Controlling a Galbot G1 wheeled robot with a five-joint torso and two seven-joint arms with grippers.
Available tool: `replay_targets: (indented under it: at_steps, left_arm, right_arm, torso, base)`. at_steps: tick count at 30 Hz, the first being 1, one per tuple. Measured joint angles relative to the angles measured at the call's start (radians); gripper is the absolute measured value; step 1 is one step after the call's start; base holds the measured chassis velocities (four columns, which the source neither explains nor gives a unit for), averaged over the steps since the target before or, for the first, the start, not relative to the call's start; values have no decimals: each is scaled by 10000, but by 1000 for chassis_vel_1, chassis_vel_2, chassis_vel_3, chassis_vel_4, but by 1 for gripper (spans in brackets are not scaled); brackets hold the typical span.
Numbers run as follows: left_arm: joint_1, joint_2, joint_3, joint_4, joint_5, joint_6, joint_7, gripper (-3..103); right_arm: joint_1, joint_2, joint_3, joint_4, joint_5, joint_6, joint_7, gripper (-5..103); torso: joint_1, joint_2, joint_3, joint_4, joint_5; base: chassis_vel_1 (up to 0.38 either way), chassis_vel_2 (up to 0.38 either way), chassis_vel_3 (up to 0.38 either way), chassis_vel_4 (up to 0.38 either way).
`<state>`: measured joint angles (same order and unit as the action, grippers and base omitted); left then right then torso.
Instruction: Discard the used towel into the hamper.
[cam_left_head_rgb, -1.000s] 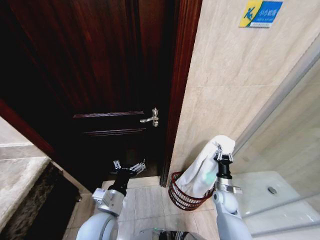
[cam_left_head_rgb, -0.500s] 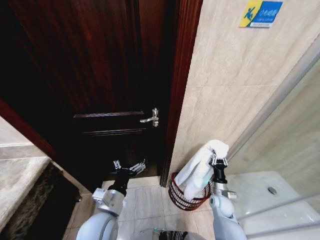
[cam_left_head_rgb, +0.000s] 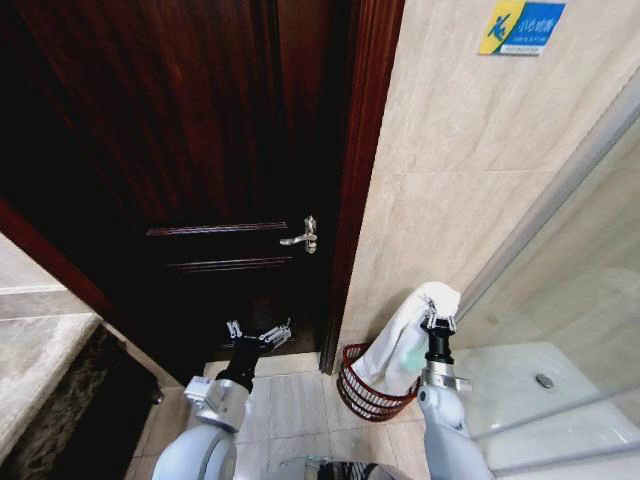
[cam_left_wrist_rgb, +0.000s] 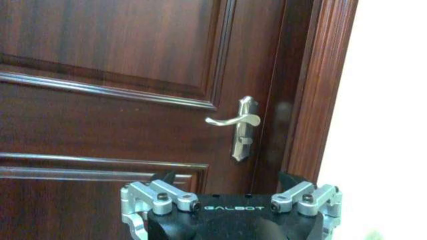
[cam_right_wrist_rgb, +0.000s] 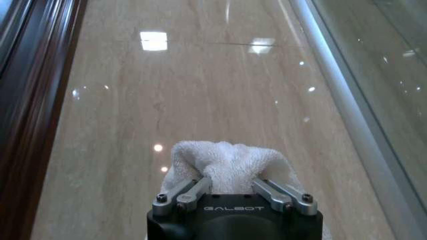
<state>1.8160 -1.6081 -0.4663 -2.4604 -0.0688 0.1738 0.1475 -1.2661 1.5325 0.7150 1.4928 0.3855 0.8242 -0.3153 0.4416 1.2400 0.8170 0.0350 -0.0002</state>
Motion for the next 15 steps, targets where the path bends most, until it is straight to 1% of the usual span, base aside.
replay_targets:
  at_steps: [15]
  left_arm:
    - [0, 0, 0, 0, 0, 0, 0, 100]
  right_arm:
    - [-84, 78, -166, -498, 211, -11, 17, 12]
  torso:
    - [0, 0, 0, -1, 1]
  base:
    - [0, 0, 0, 0]
